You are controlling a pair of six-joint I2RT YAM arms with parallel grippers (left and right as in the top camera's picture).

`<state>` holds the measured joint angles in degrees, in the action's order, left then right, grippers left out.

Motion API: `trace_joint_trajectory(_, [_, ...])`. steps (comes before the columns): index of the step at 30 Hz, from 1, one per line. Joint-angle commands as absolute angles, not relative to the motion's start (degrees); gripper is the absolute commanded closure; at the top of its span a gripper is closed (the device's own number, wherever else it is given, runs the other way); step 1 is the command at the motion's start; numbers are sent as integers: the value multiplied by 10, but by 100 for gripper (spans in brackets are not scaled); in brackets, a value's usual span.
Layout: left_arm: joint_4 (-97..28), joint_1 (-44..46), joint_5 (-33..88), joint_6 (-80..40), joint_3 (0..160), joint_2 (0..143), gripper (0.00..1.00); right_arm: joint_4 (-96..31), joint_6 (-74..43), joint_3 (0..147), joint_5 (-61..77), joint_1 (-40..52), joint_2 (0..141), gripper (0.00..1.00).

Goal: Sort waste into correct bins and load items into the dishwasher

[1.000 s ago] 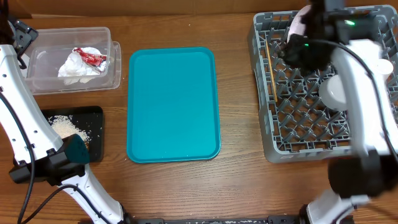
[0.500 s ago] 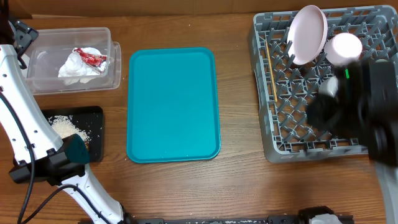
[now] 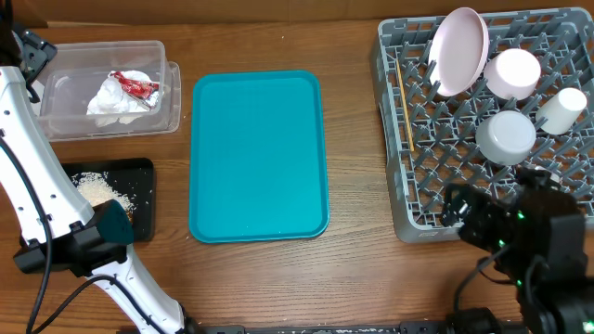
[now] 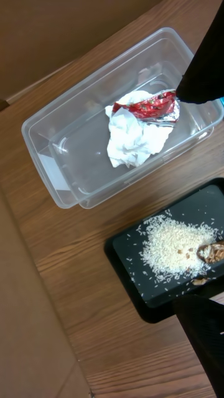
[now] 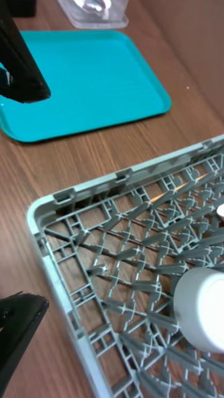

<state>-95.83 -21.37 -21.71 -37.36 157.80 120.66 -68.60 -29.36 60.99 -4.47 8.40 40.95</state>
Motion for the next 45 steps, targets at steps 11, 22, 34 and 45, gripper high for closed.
trace_joint_trajectory(11, [-957, -210, -224, -373, 1579, 1207, 0, -657, -305, 581, -16, 87, 465, 0])
trace_joint_trajectory(22, [-957, -210, -225, -373, 1579, 1207, 0, -657, -305, 581, -16, 87, 518, 0])
trace_joint_trajectory(34, [-957, -210, -224, -373, 1579, 1207, 0, -554, -302, 512, -19, 86, 474, 0])
trace_joint_trajectory(45, [-957, -210, -224, -373, 1579, 1207, 0, -224, -219, 214, 9, 86, 225, 0])
